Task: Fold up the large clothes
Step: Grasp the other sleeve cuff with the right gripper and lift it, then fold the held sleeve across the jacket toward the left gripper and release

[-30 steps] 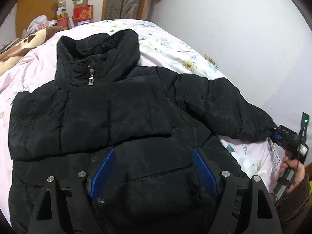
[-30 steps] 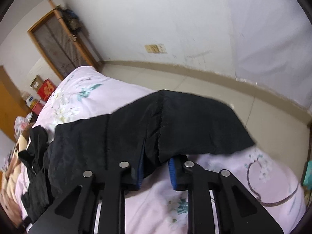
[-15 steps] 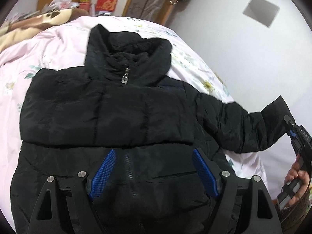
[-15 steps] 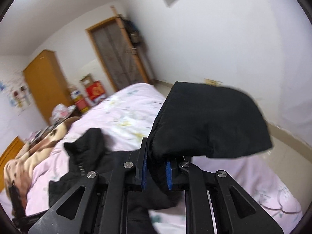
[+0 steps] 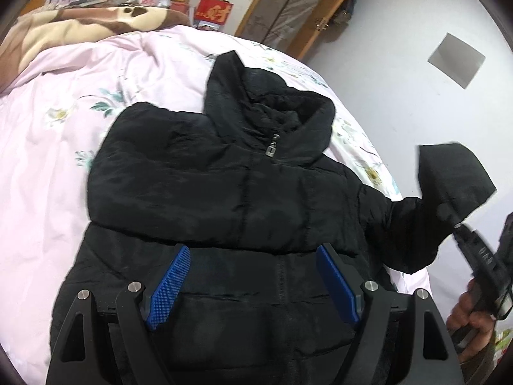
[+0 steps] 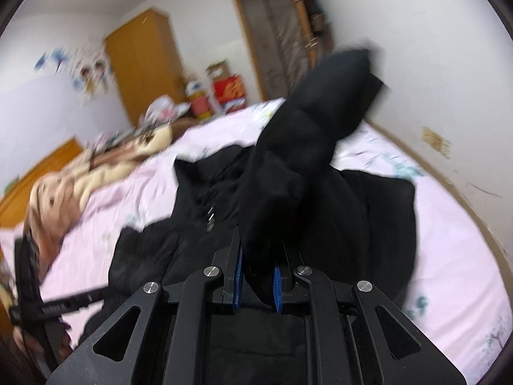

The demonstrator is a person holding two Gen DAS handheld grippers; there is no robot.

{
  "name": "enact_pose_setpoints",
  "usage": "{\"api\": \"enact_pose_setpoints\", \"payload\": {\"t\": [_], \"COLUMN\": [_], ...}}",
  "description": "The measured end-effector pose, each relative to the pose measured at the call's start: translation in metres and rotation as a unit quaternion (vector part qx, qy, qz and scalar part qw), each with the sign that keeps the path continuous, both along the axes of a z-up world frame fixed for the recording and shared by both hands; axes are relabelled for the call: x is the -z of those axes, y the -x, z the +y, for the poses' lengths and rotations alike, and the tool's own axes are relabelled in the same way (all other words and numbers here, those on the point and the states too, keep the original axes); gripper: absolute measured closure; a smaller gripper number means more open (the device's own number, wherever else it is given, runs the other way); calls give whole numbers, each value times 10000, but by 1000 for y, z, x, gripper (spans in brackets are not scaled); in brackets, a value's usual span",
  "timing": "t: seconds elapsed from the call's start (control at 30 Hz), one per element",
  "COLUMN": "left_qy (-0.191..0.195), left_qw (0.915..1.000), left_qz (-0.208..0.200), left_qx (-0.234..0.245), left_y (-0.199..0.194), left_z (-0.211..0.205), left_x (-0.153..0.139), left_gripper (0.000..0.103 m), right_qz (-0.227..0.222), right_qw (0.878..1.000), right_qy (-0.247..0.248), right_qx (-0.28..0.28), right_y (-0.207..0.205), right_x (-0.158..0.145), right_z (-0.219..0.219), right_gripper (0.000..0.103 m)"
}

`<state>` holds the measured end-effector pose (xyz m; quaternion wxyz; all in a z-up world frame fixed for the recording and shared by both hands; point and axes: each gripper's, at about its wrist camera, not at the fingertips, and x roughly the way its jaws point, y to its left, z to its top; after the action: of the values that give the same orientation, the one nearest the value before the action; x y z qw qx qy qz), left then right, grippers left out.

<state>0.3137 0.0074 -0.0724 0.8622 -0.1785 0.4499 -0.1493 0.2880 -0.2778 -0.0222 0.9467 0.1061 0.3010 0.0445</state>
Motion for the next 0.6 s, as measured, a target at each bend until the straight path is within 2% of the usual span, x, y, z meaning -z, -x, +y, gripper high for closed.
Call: {"api": "enact_pose_setpoints", "payload": {"t": [0.1,0.37,0.5,0.6], "left_qy": [1,71,483,1222], "left_qw": [9999,9995,9979,9905], "left_qz": [66,163,370,622], "left_qx": [-121,-276,-239,-113], "left_y": [-3,-12,-22,-37], "left_z": [16,43,47,47], "left_x": [6,20,29,39], "left_gripper": [22,22,22,13], "right_qz": [228,716,908,1044], "right_qw": [9993,9955,9923,9895], "right_qy": [164,280,469,658], "right_qx": [-253,-562,-707,-747], "right_y": [-16,-33,-33,-33], "right_x": [20,63,81,93], "right_z": [31,76,88,92], "right_gripper": [88,88,88,88]}}
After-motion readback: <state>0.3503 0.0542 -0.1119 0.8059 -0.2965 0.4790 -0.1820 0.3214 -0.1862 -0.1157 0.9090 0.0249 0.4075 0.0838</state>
